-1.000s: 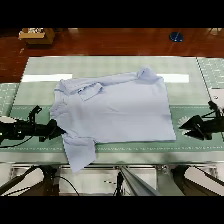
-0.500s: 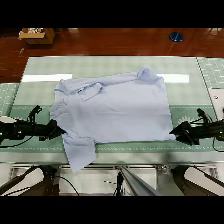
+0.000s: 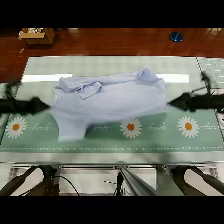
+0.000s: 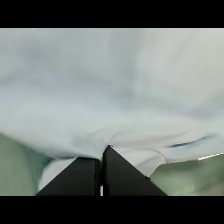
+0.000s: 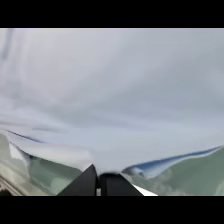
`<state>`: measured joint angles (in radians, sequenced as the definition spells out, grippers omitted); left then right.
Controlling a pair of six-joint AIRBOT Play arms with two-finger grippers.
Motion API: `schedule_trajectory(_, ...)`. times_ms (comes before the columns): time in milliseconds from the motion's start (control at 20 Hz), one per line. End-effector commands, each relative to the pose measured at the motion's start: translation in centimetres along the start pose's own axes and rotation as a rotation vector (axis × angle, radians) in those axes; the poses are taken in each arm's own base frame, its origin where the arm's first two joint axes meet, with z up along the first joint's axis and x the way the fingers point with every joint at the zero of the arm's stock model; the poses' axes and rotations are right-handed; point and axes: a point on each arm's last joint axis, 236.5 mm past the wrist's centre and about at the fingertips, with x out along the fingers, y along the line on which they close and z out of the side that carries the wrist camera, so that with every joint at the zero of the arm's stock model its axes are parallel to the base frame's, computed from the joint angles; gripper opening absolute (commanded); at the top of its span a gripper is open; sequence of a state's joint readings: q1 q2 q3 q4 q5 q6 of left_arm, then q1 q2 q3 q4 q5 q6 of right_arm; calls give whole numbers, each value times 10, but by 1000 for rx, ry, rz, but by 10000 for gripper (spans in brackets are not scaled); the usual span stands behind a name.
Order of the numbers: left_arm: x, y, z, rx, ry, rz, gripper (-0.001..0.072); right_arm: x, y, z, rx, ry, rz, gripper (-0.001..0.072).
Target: Fold the shirts.
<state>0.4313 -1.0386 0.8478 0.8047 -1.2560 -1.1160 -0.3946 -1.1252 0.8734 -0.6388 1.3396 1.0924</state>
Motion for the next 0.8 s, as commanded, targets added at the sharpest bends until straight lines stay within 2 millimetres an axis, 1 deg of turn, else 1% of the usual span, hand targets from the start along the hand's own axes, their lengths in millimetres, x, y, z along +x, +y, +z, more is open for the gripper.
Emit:
schedule_trajectory(0, -137, -140, 91, 358, -393, -84, 17, -94, 137, 83, -352, -346, 79, 20)
schedule_trajectory(50, -183, -179, 103, 471, -519, -67, 18, -129, 175, 94, -467, -453, 54, 20)
schedule_trajectory(100, -228, -217, 107, 578, -636, -46, 18, -167, 214, 99, -584, -561, 13, 20)
schedule_trajectory(150, -272, -256, 102, 684, -747, -28, 18, -200, 244, 98, -672, -653, -45, 20)
schedule_trajectory(200, -307, -288, 93, 762, -841, -16, 17, -234, 273, 92, -739, -756, -102, 20)
schedule_trajectory(250, -339, -319, 77, 828, -930, -11, 17, -265, 297, 84, -777, -854, -146, 20)
schedule_trajectory(300, -366, -345, 59, 897, -1004, -2, 18, -297, 319, 74, -814, -957, -198, 20)
schedule_trajectory(350, -385, -362, 43, 951, -1063, 18, 18, -323, 337, 61, -845, -1044, -243, 20)
schedule_trajectory(400, -404, -378, 25, 1003, -1125, 46, 18, -346, 352, 46, -872, -1123, -283, 20)
schedule_trajectory(450, -420, -388, 10, 1034, -1184, 81, 18, -364, 364, 29, -902, -1180, -324, 19)
schedule_trajectory(500, -436, -396, -6, 1057, -1247, 114, 18, -375, 373, 14, -923, -1214, -346, 20)
schedule_trajectory(550, -445, -400, -20, 1069, -1289, 147, 18, -381, 379, -1, -931, -1235, -359, 19)
schedule_trajectory(600, -453, -401, -35, 1071, -1317, 185, 17, -385, 379, -14, -931, -1242, -389, 19)
schedule_trajectory(650, -458, -399, -48, 1047, -1335, 214, 17, -388, 373, -26, -908, -1235, -424, 19)
schedule_trajectory(750, -464, -383, -69, 932, -1344, 269, 18, -387, 354, -43, -845, -1194, -500, 19)
